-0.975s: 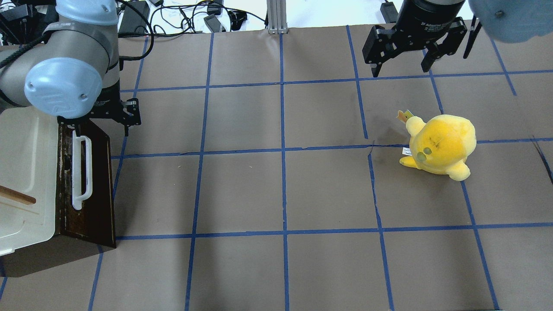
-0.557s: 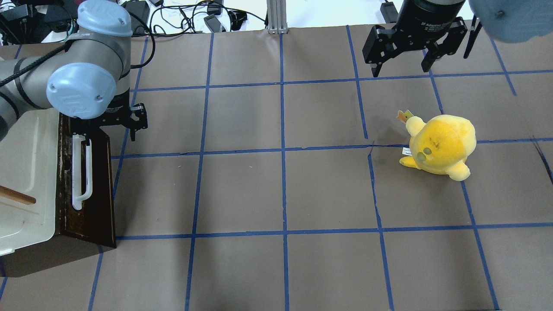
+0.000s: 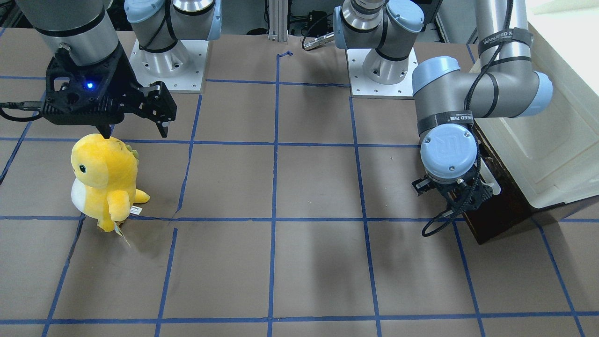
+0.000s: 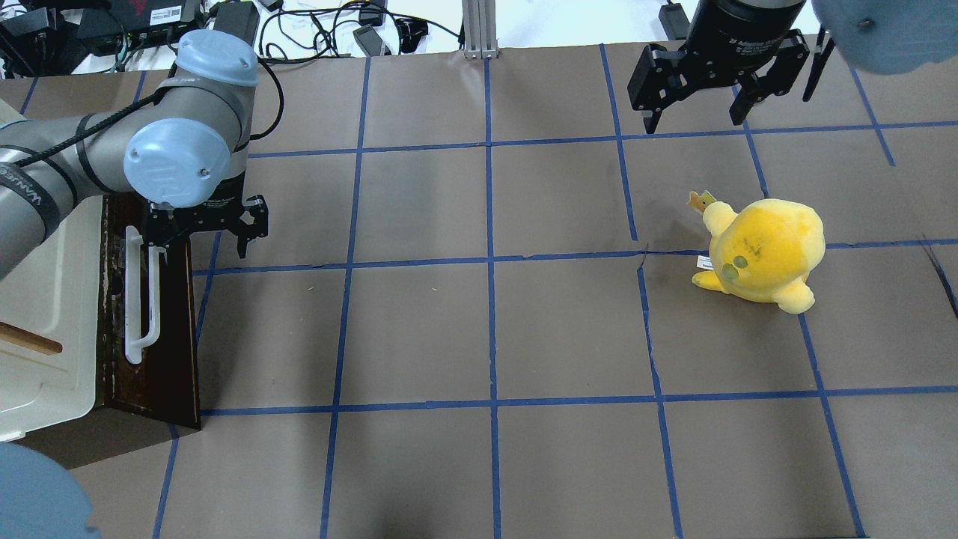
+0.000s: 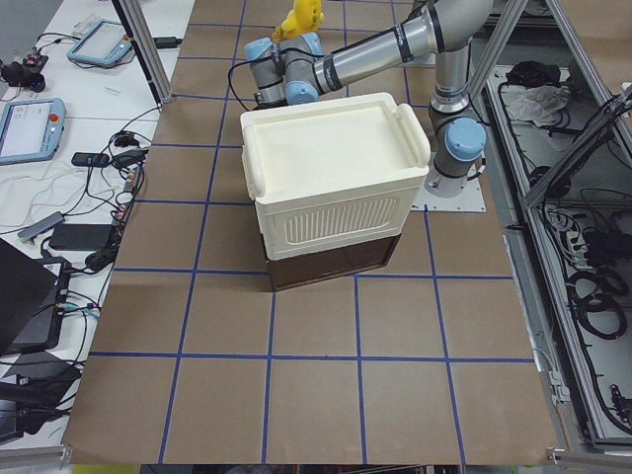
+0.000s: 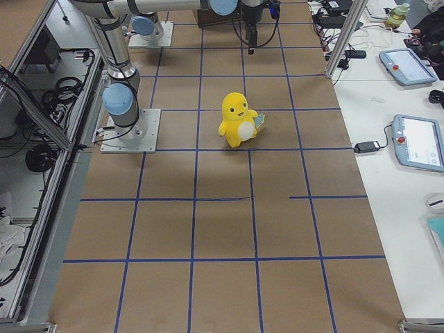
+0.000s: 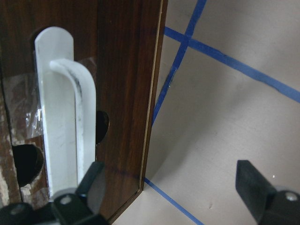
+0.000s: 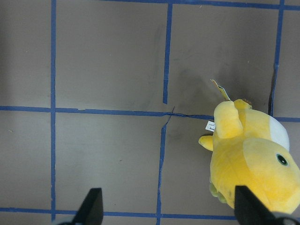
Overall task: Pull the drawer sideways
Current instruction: 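Move the left gripper down toward the white drawer handle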
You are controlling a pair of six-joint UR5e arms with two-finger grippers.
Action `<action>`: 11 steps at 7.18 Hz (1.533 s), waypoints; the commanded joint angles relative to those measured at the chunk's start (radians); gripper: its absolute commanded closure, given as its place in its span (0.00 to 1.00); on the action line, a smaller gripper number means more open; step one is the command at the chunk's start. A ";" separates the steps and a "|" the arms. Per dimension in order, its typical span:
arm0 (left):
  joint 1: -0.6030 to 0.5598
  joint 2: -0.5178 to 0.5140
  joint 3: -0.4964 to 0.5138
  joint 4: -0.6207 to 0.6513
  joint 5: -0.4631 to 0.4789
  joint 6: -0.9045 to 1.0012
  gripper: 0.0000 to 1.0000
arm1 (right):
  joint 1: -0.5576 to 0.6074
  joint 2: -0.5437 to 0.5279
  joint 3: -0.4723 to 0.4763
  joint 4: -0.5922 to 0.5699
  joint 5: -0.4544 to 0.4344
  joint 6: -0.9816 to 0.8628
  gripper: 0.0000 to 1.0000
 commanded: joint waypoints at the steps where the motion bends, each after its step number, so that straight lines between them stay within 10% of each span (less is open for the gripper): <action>1: -0.005 -0.035 0.001 0.001 0.092 0.159 0.00 | 0.000 0.000 0.000 0.000 -0.002 0.001 0.00; 11: -0.031 -0.024 -0.020 -0.045 0.170 -0.025 0.00 | 0.000 0.000 0.000 0.000 -0.002 0.001 0.00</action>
